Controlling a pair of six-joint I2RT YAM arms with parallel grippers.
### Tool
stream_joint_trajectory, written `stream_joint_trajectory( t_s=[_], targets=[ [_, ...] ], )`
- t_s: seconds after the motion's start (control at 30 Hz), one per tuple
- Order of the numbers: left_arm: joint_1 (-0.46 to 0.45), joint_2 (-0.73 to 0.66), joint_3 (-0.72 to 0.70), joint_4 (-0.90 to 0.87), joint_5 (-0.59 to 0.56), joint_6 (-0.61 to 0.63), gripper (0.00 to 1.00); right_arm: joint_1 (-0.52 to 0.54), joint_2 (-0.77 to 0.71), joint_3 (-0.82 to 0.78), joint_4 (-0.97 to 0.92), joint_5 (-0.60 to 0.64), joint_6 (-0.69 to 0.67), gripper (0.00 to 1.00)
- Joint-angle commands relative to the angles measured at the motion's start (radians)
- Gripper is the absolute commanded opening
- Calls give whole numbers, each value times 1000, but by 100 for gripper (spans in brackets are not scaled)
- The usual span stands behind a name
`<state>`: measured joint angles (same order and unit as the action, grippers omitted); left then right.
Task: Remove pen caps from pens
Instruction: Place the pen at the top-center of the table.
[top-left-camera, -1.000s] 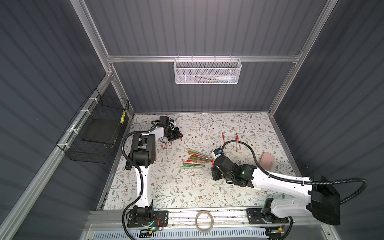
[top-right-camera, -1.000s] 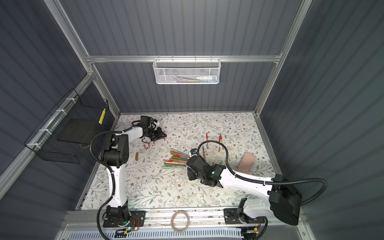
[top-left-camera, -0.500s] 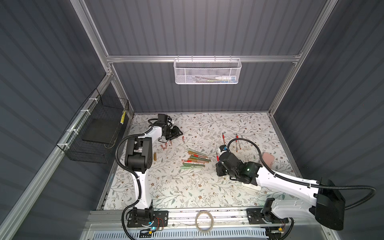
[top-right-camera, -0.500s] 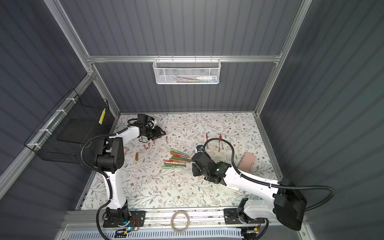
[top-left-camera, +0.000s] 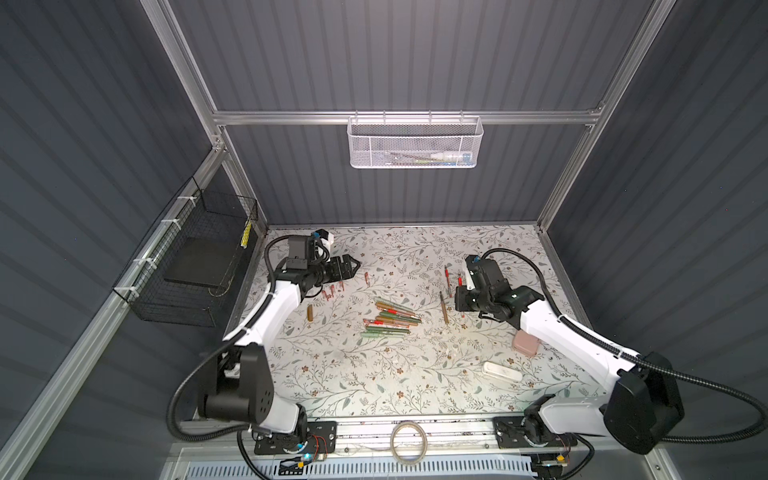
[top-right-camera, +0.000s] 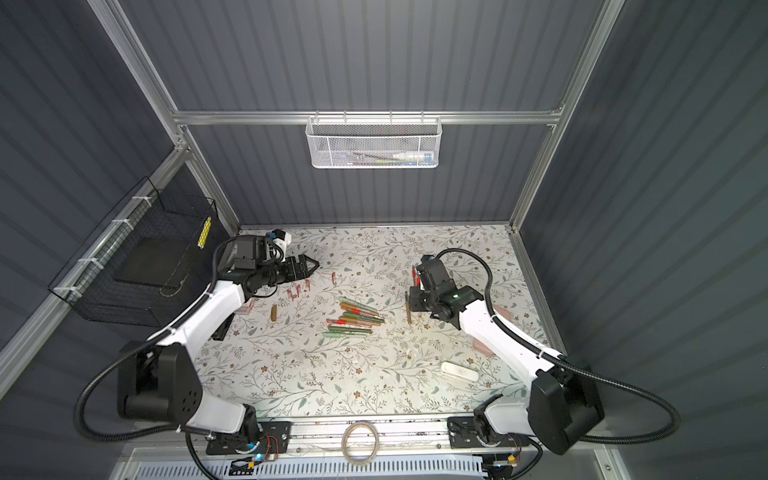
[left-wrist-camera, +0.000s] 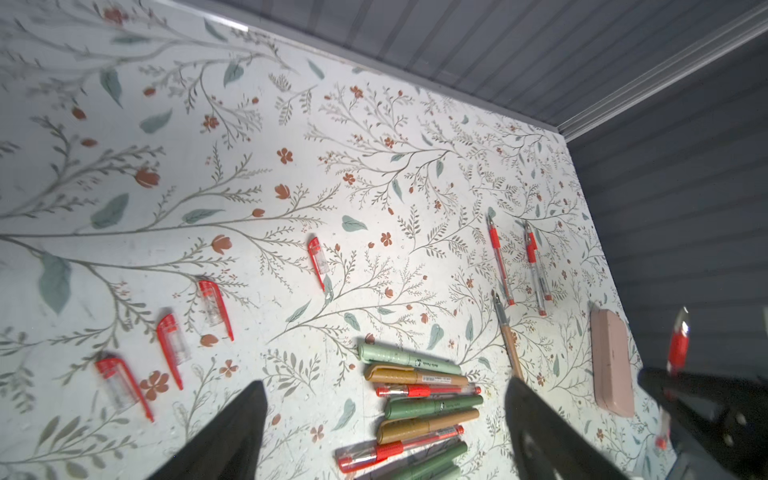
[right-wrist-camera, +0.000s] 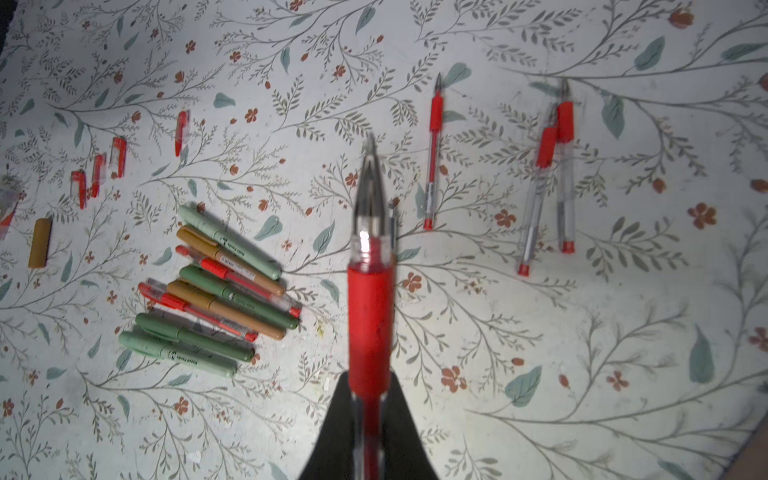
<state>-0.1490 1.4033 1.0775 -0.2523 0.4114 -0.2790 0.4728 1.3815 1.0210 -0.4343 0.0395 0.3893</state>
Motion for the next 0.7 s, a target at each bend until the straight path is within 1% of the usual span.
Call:
stream_joint_trajectory(
  t_s=[0.0,0.07,0.2,0.27,0.33,0.43,0.67],
  targets=[
    [20,-81,-62,29,-1,84,96,-53,92,82,-38,-57,-98,0],
    [61,-135,-106,53,23,76,99,-88,157,136,-44,-71,-126,0],
    [164,-220,-186,128,75,37,100,-144,291,235,-57,-87,-168,0],
    [217,-249,-198,138,92,31,100,-166,365,294,-69,-95,-177,0],
    [253,-269,-185,116,92,54,100,-184,448,364,-94,-112,-182,0],
    [276,-283,-177,111,94,62,100,-196,536,428,-101,-119,-180,0],
    [282,-273,-195,152,136,17,100,-214,682,536,-134,-138,-152,0]
  ],
)
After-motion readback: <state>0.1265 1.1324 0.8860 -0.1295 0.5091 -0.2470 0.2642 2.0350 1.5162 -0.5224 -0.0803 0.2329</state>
